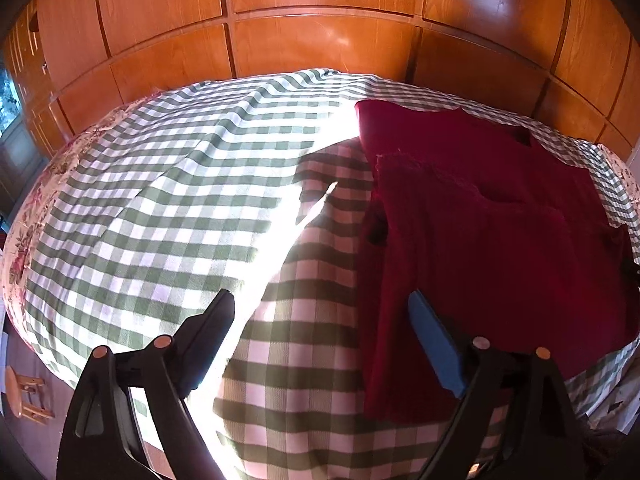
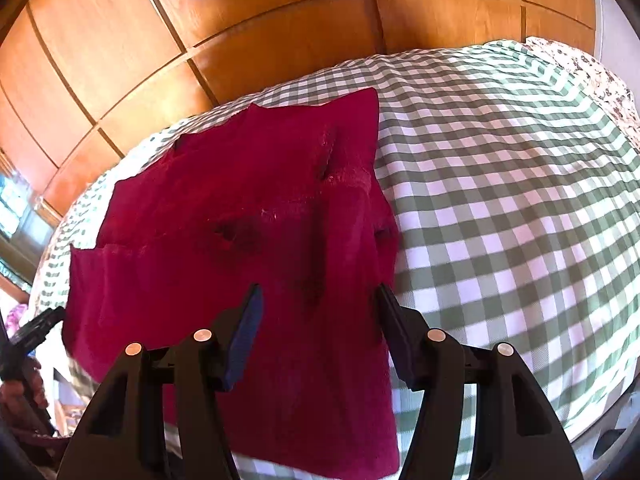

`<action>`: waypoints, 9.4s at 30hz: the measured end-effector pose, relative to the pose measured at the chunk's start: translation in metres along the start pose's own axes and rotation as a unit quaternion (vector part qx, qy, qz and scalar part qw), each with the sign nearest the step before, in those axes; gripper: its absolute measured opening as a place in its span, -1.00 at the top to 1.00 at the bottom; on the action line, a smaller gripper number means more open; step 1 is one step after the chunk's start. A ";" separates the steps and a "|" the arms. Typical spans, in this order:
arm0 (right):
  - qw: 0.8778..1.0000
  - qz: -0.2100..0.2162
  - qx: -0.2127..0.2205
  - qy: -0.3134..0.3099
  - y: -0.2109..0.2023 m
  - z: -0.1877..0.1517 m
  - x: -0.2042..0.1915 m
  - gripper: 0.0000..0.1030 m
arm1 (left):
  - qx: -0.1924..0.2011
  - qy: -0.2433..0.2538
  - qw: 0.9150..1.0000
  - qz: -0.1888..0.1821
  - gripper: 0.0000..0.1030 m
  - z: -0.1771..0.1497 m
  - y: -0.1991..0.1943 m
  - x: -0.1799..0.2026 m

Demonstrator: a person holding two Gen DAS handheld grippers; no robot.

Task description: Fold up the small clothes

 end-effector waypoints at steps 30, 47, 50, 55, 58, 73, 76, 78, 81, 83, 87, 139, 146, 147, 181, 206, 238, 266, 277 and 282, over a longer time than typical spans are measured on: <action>1.000 -0.022 0.000 -0.013 0.015 0.000 -0.004 -0.41 | 0.029 -0.043 0.997 -0.058 -0.94 0.027 0.006 -0.032; 0.999 -0.026 0.027 -0.031 0.015 0.024 -0.004 0.24 | 0.004 -0.004 0.989 -0.146 -0.37 0.027 0.015 0.004; 0.999 -0.027 0.021 -0.040 0.018 0.025 -0.007 0.47 | -0.002 0.002 0.987 -0.158 -0.25 0.028 0.018 0.011; 0.998 -0.037 0.019 -0.037 0.013 0.022 -0.003 0.82 | -0.012 0.002 0.986 -0.167 -0.03 0.028 0.025 0.014; 0.998 -0.037 0.020 -0.037 0.010 0.022 -0.001 0.82 | -0.010 0.002 0.985 -0.174 0.01 0.031 0.027 0.017; 0.998 -0.030 0.024 -0.053 -0.012 0.022 -0.002 0.89 | 0.033 -0.013 0.976 -0.214 0.87 0.025 -0.015 0.009; 0.998 -0.027 0.031 -0.057 -0.021 0.022 -0.006 0.89 | 0.048 -0.021 0.974 -0.219 0.87 0.026 -0.030 0.005; 0.997 -0.019 0.043 -0.057 -0.031 0.027 -0.011 0.89 | 0.058 -0.030 0.972 -0.225 0.87 0.031 -0.038 0.001; 0.996 -0.009 0.062 -0.062 -0.042 0.039 -0.021 0.89 | 0.081 -0.042 0.968 -0.232 0.88 0.048 -0.048 -0.004; 0.995 -0.005 0.077 -0.064 -0.047 0.052 -0.026 0.89 | 0.095 -0.040 0.968 -0.230 0.88 0.063 -0.050 -0.005; 0.993 0.001 0.103 -0.062 -0.044 0.085 -0.032 0.89 | 0.112 -0.031 0.971 -0.210 0.88 0.092 -0.038 -0.003; 0.986 -0.075 -0.012 -0.151 0.205 0.165 -0.128 -0.02 | -0.012 -0.068 0.967 -0.247 -0.02 0.023 0.029 -0.012; 0.995 -0.035 0.009 -0.090 0.126 0.148 -0.082 -0.05 | -0.046 -0.072 0.965 -0.248 0.23 0.016 0.056 0.003; 0.997 -0.031 0.011 -0.077 0.110 0.142 -0.068 -0.05 | -0.046 -0.081 0.963 -0.251 0.23 0.017 0.058 0.002; 0.999 0.031 -0.024 0.006 -0.040 -0.005 0.024 -0.17 | -0.017 -0.074 0.978 -0.195 0.40 0.008 -0.007 -0.007; 0.993 -0.109 0.011 -0.038 0.066 0.056 0.009 0.88 | -0.016 0.018 0.995 -0.101 0.16 0.035 0.048 0.074; 0.995 0.027 -0.014 0.097 0.017 -0.002 0.044 -0.63 | 0.005 0.048 0.996 -0.068 -0.08 0.033 0.036 0.103; 0.977 0.161 -0.018 0.142 0.015 -0.011 0.030 0.35 | -0.025 0.088 0.981 -0.170 -0.12 0.034 0.048 0.188; 0.974 0.224 0.022 0.040 -0.031 0.037 -0.062 0.41 | -0.023 -0.023 0.974 -0.224 0.12 0.046 0.029 0.100; 0.964 0.265 0.020 -0.011 -0.036 0.053 -0.128 0.41 | -0.011 -0.078 0.971 -0.227 0.12 0.042 0.028 0.039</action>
Point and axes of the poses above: each gripper's, at about its wrist camera, not at the fingertips, and y roughly the way its jaws point, x to its right, z to its top, the point moved 2 cm from there along y, roughly the way its jaws point, and after that the axes turned 6 degrees about x, right-handed, at the moved point
